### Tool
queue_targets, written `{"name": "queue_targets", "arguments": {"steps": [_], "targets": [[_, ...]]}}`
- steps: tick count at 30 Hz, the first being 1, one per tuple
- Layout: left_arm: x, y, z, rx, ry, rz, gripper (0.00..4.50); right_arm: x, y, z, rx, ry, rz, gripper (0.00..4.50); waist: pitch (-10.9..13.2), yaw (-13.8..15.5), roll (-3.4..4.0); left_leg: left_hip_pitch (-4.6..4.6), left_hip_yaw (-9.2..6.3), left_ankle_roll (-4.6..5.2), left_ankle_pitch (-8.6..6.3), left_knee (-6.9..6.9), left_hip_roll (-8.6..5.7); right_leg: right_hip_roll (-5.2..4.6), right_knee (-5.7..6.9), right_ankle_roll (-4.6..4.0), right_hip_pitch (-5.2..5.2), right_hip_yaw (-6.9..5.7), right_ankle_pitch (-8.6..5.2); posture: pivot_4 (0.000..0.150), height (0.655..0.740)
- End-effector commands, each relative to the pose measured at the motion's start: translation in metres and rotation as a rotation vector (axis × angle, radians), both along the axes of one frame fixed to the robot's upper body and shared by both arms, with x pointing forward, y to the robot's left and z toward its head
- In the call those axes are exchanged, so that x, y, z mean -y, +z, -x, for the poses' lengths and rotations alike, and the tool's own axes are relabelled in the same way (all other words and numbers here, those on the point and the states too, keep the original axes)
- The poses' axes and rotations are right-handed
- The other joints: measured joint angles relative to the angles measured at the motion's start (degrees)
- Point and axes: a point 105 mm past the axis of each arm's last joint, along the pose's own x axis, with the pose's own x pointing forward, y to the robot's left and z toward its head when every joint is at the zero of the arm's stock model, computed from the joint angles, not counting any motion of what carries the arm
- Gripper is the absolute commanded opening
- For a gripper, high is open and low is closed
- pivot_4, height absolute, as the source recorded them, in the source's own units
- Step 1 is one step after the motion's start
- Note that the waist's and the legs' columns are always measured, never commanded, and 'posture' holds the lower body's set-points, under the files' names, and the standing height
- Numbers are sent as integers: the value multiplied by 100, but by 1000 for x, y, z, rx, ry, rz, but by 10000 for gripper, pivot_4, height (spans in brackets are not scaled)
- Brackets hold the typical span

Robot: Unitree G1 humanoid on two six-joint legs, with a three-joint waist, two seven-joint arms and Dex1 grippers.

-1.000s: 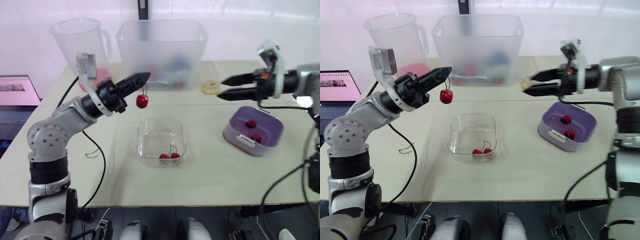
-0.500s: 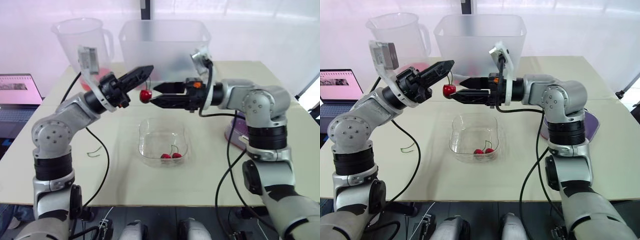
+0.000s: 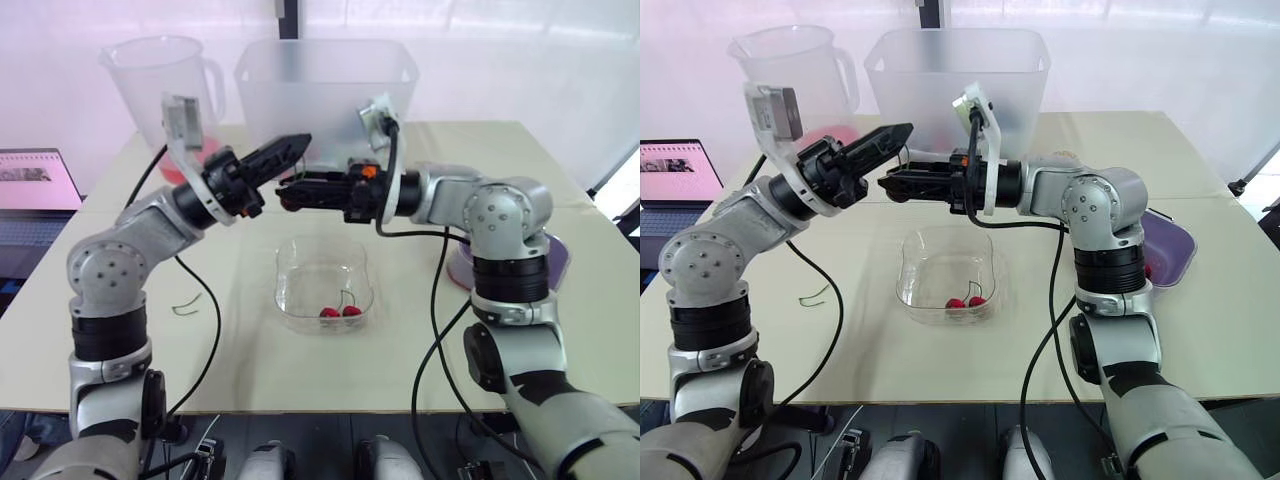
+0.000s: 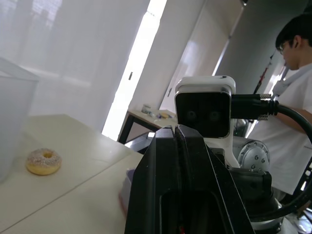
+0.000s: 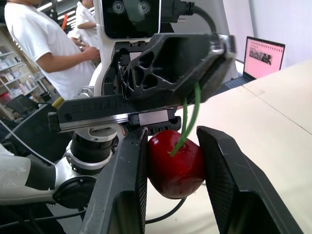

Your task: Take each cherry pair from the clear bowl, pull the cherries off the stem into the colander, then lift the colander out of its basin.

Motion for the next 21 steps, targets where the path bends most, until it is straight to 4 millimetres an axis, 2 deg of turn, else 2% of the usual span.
{"name": "queue_targets", "arguments": {"steps": [1,13,17,18,19,21], "targets": [[2,13,8,66,-15,8,0,-1,6,8,39,21,1,16403,0,1,0,0,0,0,0,0,0,0,0,0,0,0,0,1500,6886],[2,14,8,68,-15,12,0,4,-4,-3,21,-38,44,16403,0,-8,0,0,0,0,0,-1,0,0,-2,0,-1,0,0,1500,6886],[2,13,8,67,-12,11,0,11,1,-10,15,-61,7,16403,0,-8,0,0,0,0,0,-2,0,0,-2,0,-1,0,0,1500,6886],[1,13,8,66,-11,10,0,11,4,-10,11,-56,-9,21910,0,-11,0,0,1,0,0,-2,0,0,-2,0,-1,0,0,1500,6886],[1,13,8,65,-10,10,0,12,6,-9,9,-53,-19,23927,0,-12,0,0,1,0,0,-3,0,0,-3,0,-1,0,0,1500,6886],[1,13,7,65,-9,9,0,12,10,-6,16,-33,-33,33747,0,-11,0,0,1,0,0,-3,0,0,-3,0,-1,0,0,1500,6886]]}}
